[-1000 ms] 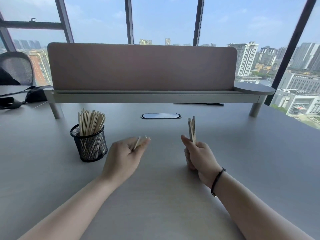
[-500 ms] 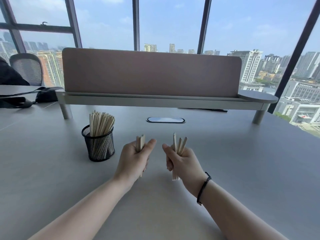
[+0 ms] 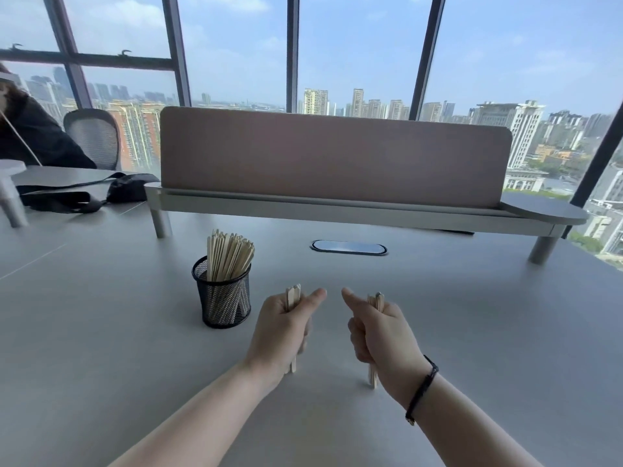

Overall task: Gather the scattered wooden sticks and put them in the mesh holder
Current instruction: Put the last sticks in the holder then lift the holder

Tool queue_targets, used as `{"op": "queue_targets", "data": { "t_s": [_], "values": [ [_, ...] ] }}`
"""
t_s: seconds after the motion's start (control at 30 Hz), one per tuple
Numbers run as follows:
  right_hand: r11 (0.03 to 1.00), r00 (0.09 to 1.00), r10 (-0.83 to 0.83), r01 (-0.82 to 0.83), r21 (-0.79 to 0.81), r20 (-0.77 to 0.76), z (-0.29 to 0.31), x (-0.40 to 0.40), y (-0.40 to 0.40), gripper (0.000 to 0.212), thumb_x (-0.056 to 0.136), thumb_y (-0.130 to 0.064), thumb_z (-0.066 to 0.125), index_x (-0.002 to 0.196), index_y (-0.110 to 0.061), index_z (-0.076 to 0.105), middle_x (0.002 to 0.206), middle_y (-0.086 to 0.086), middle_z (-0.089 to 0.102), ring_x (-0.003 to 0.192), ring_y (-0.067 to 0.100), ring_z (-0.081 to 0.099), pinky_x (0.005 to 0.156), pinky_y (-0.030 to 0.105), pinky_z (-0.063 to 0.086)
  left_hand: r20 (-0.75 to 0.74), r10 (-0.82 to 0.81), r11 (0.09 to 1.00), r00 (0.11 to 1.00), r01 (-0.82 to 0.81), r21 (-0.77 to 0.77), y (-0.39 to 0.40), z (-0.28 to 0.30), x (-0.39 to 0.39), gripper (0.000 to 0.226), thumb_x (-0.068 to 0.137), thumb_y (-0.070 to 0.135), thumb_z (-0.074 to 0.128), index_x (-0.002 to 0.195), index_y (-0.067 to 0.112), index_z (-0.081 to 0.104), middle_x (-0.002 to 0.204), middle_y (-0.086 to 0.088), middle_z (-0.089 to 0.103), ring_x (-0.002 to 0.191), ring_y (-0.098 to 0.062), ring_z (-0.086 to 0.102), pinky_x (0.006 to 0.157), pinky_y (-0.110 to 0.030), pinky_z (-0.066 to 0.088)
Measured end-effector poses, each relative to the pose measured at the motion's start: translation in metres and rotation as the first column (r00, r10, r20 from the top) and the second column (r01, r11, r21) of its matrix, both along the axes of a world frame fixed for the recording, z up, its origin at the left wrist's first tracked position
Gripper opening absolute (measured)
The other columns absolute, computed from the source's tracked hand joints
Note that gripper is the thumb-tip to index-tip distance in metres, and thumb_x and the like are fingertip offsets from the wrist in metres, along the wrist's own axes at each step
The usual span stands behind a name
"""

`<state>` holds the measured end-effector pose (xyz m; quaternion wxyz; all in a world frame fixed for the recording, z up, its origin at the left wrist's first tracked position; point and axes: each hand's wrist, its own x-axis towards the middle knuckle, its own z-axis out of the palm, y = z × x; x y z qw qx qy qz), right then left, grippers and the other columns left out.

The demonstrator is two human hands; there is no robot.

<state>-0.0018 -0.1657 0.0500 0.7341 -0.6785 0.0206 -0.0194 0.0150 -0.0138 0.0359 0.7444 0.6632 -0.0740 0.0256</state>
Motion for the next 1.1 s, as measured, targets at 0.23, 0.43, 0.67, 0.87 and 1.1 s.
{"op": "queue_targets", "data": {
  "t_s": [0.23, 0.43, 0.67, 0.87, 1.1],
  "values": [
    [0.987, 0.987, 0.154, -0.152, 0.041, -0.051, 0.003, 0.024, 0.058, 0.060, 0.095, -0.038, 0.060, 0.047, -0.025, 0.027, 0.046, -0.003, 0.022, 0.045, 0.016, 0.013, 0.049, 0.030, 0.010, -0.038, 0.059, 0.991, 0.998, -0.063, -0.118, 0.030, 0.027, 0.012, 0.061, 0.100, 0.034, 0.058, 0.048, 0.027, 0.026, 0.046, 0.006, 0.019, 0.041, -0.013, 0.015, 0.045, -0.022, 0.013],
    [0.894, 0.949, 0.273, -0.311, 0.323, 0.157, 0.067, 0.058, 0.122, 0.072, 0.073, -0.072, 0.058, 0.060, -0.018, 0.012, 0.056, 0.002, 0.008, 0.052, 0.021, 0.006, 0.055, 0.037, 0.007, 0.133, 0.294, 0.941, 0.947, -0.262, -0.212, 0.087, 0.095, 0.042, 0.062, 0.103, 0.038, 0.051, 0.052, 0.023, 0.020, 0.042, 0.001, 0.021, 0.036, -0.015, 0.019, 0.041, -0.021, 0.019],
    [0.935, 0.969, 0.145, -0.200, 0.292, 0.199, 0.106, 0.093, 0.179, 0.066, 0.089, -0.065, 0.053, 0.053, -0.022, 0.020, 0.051, -0.002, 0.018, 0.041, 0.014, 0.021, 0.045, 0.027, 0.022, 0.197, 0.483, 0.833, 0.853, -0.517, 0.196, 0.132, 0.097, 0.093, 0.066, 0.099, 0.047, 0.052, 0.042, 0.016, 0.057, 0.063, -0.008, 0.070, 0.061, -0.015, 0.063, 0.064, -0.026, 0.049],
    [0.987, 0.974, 0.038, -0.072, 0.144, 0.224, 0.082, 0.112, 0.194, 0.054, 0.093, -0.035, 0.064, 0.056, -0.020, 0.027, 0.049, 0.000, 0.027, 0.045, 0.017, 0.029, 0.048, 0.027, 0.030, 0.162, 0.415, 0.826, 0.895, -0.445, 0.345, 0.138, 0.057, 0.109, 0.049, 0.097, 0.041, 0.051, 0.050, 0.028, 0.053, 0.047, 0.015, 0.052, 0.051, -0.004, 0.049, 0.059, -0.029, 0.038],
    [0.943, 0.846, 0.014, 0.166, -0.288, 0.533, 0.065, 0.123, 0.189, 0.031, 0.097, -0.026, 0.059, 0.068, -0.012, 0.055, 0.062, 0.001, 0.057, 0.058, 0.010, 0.052, 0.059, 0.029, 0.046, 0.195, 0.362, 0.874, 0.912, -0.404, 0.270, 0.142, 0.038, 0.111, 0.021, 0.093, 0.052, 0.054, 0.094, 0.033, 0.063, 0.084, 0.009, 0.072, 0.080, -0.013, 0.069, 0.068, -0.031, 0.053]
  ]
}}
